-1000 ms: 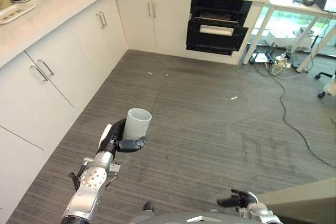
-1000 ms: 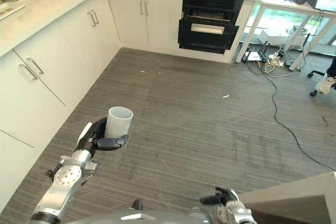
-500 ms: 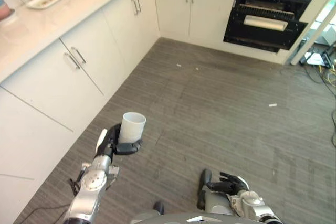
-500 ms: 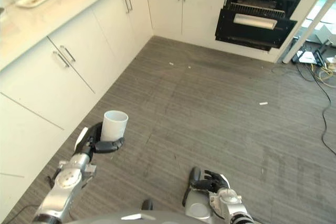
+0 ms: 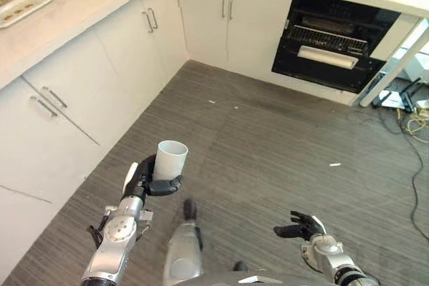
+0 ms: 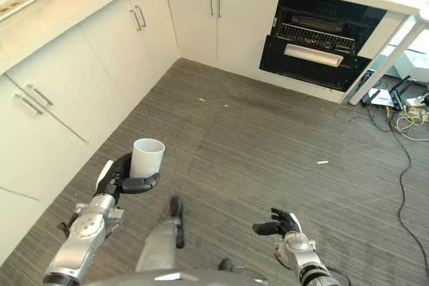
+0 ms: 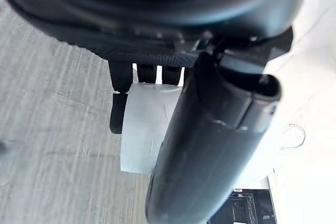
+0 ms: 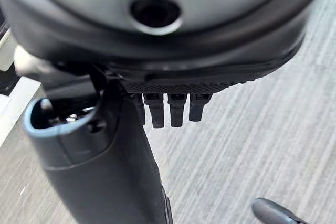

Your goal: Place the dishes in the dishwasher.

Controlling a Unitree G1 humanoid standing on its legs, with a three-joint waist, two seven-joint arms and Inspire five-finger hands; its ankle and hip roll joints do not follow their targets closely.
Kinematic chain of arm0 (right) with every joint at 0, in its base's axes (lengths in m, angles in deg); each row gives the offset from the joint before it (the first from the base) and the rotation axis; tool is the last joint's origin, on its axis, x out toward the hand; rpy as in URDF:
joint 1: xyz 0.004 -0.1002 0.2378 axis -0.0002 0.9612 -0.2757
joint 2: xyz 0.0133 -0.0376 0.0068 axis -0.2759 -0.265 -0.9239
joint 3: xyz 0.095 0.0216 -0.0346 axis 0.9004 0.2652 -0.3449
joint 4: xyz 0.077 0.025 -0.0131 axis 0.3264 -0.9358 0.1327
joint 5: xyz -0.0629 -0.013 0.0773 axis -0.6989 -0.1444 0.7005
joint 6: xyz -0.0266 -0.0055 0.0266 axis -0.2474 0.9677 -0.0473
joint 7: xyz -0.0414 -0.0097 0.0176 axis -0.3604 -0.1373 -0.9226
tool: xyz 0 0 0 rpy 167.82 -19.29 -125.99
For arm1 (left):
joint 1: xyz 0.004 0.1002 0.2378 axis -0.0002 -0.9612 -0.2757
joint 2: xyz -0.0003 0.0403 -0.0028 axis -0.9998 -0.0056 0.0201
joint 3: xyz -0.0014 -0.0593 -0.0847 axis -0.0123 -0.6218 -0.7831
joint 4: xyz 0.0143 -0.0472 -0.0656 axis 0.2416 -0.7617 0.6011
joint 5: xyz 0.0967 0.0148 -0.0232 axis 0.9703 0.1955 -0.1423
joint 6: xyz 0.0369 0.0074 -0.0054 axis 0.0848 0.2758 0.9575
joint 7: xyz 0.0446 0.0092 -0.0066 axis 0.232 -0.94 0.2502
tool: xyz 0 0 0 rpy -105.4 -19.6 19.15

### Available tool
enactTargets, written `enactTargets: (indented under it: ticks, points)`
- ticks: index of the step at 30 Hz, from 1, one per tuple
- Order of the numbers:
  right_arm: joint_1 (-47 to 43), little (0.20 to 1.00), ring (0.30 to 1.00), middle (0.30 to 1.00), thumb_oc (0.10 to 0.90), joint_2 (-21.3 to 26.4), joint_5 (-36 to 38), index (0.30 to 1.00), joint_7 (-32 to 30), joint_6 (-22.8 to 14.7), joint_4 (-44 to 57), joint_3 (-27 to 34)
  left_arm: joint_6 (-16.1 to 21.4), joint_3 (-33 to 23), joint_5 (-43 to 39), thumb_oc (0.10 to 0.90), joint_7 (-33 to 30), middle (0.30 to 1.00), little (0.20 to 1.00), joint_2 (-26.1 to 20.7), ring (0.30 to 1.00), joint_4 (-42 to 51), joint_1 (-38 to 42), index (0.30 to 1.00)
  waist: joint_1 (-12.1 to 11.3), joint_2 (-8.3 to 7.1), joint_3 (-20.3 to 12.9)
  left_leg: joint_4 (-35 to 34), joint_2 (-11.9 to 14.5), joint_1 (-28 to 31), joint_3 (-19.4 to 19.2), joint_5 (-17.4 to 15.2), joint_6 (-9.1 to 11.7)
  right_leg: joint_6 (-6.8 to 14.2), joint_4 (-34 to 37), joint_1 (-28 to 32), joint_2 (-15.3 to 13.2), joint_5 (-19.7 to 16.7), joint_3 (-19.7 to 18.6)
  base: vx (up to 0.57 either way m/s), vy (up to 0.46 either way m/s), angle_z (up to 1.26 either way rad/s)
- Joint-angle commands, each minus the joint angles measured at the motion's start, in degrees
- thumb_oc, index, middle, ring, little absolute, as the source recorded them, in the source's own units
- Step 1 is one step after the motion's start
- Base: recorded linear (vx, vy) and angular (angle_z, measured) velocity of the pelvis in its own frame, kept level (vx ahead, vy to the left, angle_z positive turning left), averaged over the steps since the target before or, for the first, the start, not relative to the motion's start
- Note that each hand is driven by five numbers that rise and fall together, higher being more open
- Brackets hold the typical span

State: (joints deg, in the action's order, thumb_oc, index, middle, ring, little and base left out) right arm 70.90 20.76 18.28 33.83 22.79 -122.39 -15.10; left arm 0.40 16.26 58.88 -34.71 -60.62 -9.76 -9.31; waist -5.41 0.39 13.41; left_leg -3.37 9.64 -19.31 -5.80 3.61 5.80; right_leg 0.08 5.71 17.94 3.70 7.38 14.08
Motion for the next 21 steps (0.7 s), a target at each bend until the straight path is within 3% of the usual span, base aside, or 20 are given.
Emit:
enactTargets:
  ticks: [1, 4, 5, 6, 7, 8, 9, 10, 11, 12, 15, 17, 18, 21]
  points:
    - [-3.39, 0.900, 0.900, 0.900, 0.800, 0.33, 1.23, 0.900, -1.11, -4.10, 3.44, 0.88, 5.69, -3.39, 0.26, 0.400, -1.98, 0.300, 0.300, -4.97, 0.300, 9.37, 2.67, 0.300, -2.70, -2.96, -1.46, 5.36, 0.80, 2.46, 0.40, 5.64, 1.35, 4.85, -2.24, -0.66, -5.70, 1.65, -0.26, 0.70, 0.295, -0.61]
    - [-2.76, 0.900, 0.900, 0.900, 0.800, -0.58, 1.29, 0.900, -0.58, -4.14, 3.88, 1.34, 5.58, -4.16, 0.67, 0.400, -1.56, 0.300, 0.300, -5.05, 0.300, 9.80, 1.53, 0.300, -2.86, -2.57, -2.83, 6.16, 1.20, 4.20, -0.13, 7.00, 1.28, 5.43, -3.99, 0.31, -5.83, 3.24, -1.64, 0.36, 0.215, -0.71]
    - [-1.89, 0.900, 0.900, 0.900, 0.800, -1.36, 0.88, 0.900, -0.20, -3.96, 4.47, 1.40, 5.38, -4.23, 0.99, 0.400, -1.30, 0.300, 0.300, -6.16, 0.300, 9.80, 1.44, 0.300, -3.02, -3.78, -3.59, 10.24, -0.90, 3.86, 0.53, 5.49, -0.47, 6.62, -11.08, -1.15, -7.87, 2.91, -2.97, 0.46, 0.307, -0.53]
    - [-1.90, 0.900, 0.900, 0.900, 0.800, -1.38, 0.87, 0.900, -0.21, -3.95, 4.49, 1.43, 5.39, -4.21, 0.98, 0.400, -1.30, 0.300, 0.300, -6.19, 0.300, 9.78, 1.50, 0.300, -3.14, -3.69, -3.73, 10.28, -0.77, 3.63, 0.47, 5.61, -0.55, 6.65, -11.17, -1.46, -7.80, 2.79, -3.09, 0.59, 0.442, -0.45]
    - [-1.37, 0.900, 0.900, 0.900, 0.800, -2.17, 0.78, 0.900, -0.01, -3.61, 4.56, 2.37, 4.88, -4.41, 1.13, 0.400, -0.87, 0.300, 0.300, -7.19, 0.300, 9.64, 1.46, 0.300, -2.51, -4.43, -3.96, 12.68, -2.76, 4.86, 0.24, 2.22, -2.98, 9.41, -22.65, -4.82, -10.20, -2.00, -3.63, 0.40, 0.369, -0.35]
    - [-1.08, 0.900, 0.900, 0.900, 0.800, -2.54, 0.65, 0.900, 0.06, -3.45, 4.83, 2.67, 4.91, -4.49, 1.40, 0.400, -0.85, 0.300, 0.300, -7.77, 0.300, 9.95, 1.40, 0.300, -1.73, -4.24, -3.75, 13.14, -3.54, 6.15, -0.04, 0.81, -4.18, 10.43, -29.53, -7.74, -11.31, -6.53, -4.17, 0.40, 0.368, -0.35]
    - [-1.10, 0.900, 0.900, 0.900, 0.800, -2.54, 0.64, 0.900, 0.05, -3.43, 4.85, 2.67, 4.90, -4.52, 1.39, 0.400, -0.84, 0.300, 0.300, -7.77, 0.300, 9.96, 1.41, 0.300, -1.85, -4.12, -3.89, 13.04, -3.36, 5.97, -0.14, 1.02, -4.25, 10.44, -29.57, -8.08, -11.18, -6.74, -4.34, 0.33, 0.416, -0.03]
    - [-0.96, 0.900, 0.900, 0.900, 0.800, -2.71, 0.01, 0.900, 0.06, -3.26, 6.31, 2.80, 4.78, -5.17, 2.38, 0.400, -1.27, 0.300, 0.300, -8.35, 0.300, 10.73, 0.94, 0.300, -0.63, -2.73, -3.80, 12.47, -4.51, 8.98, -0.58, -1.62, -6.84, 11.17, -40.33, -13.44, -12.42, -12.54, -4.75, 0.35, 0.419, 0.09]
    - [-0.98, 0.900, 0.900, 0.900, 0.800, -3.09, -0.47, 0.900, 0.20, -3.24, 6.69, 2.93, 4.42, -5.48, 2.79, 0.400, -1.31, 0.300, 0.300, -8.52, 0.300, 10.75, 0.93, 0.300, 0.18, -1.78, -3.60, 11.26, -4.99, 11.92, -0.62, -2.77, -7.71, 11.54, -44.35, -16.76, -13.02, -13.52, -4.07, 0.51, 0.545, -0.02]
    - [-1.09, 0.900, 0.900, 0.900, 0.800, -3.17, -0.53, 0.900, 0.10, -3.26, 7.25, 2.73, 4.35, -5.40, 2.68, 0.400, -1.49, 0.300, 0.300, -8.22, 0.300, 10.81, 1.15, 0.300, 0.97, -0.99, -3.23, 9.96, -5.67, 14.40, -0.42, -3.41, -8.23, 10.56, -45.15, -20.49, -12.26, -11.62, -3.59, 0.47, 0.337, -0.29]
    - [-0.51, 0.900, 0.900, 0.900, 0.800, -2.64, -0.55, 0.900, 0.25, -3.63, 8.90, 2.51, 5.02, -5.15, 2.97, 0.400, -1.16, 0.300, 0.300, -6.86, 0.300, 10.70, 1.58, 0.300, 3.44, -1.27, -2.51, 7.93, -9.24, 19.83, 0.99, -5.16, -8.21, 9.10, -32.59, -25.44, -8.02, -7.25, -3.35, 0.48, 0.197, -0.04]
    - [-0.14, 0.900, 0.900, 0.900, 0.800, -2.03, -0.72, 0.900, 0.00, -3.57, 9.30, 2.83, 5.50, -5.17, 2.94, 0.400, -1.10, 0.300, 0.300, -6.62, 0.300, 10.74, 2.58, 0.300, 4.45, -2.49, -2.60, 5.51, -10.51, 23.83, 1.13, -7.21, -7.24, 8.90, -16.20, -27.13, -9.37, -7.48, 0.28, 0.42, 0.066, 0.30]
    - [-0.10, 0.900, 0.900, 0.900, 0.800, -2.04, -0.73, 0.900, 0.00, -3.56, 9.32, 2.85, 5.53, -5.11, 2.93, 0.400, -1.11, 0.300, 0.300, -6.64, 0.300, 10.65, 2.62, 0.300, 4.67, -2.23, -2.60, 5.16, -10.21, 24.22, 1.43, -7.28, -7.12, 8.89, -15.20, -26.33, -9.00, -7.68, 0.69, 0.28, 0.065, 0.59]
    - [-0.21, 0.900, 0.900, 0.900, 0.800, -1.88, -2.10, 0.900, 0.07, -3.12, 8.39, 2.79, 5.53, -4.99, 3.80, 0.400, -0.90, 0.300, 0.300, -6.44, 0.300, 10.28, 3.98, 0.300, 4.81, -2.77, -2.75, 4.68, -10.57, 28.74, -0.57, -10.96, -5.86, 9.32, -7.83, -27.64, -10.74, -9.89, 11.93, 0.42, 0.115, 0.39]
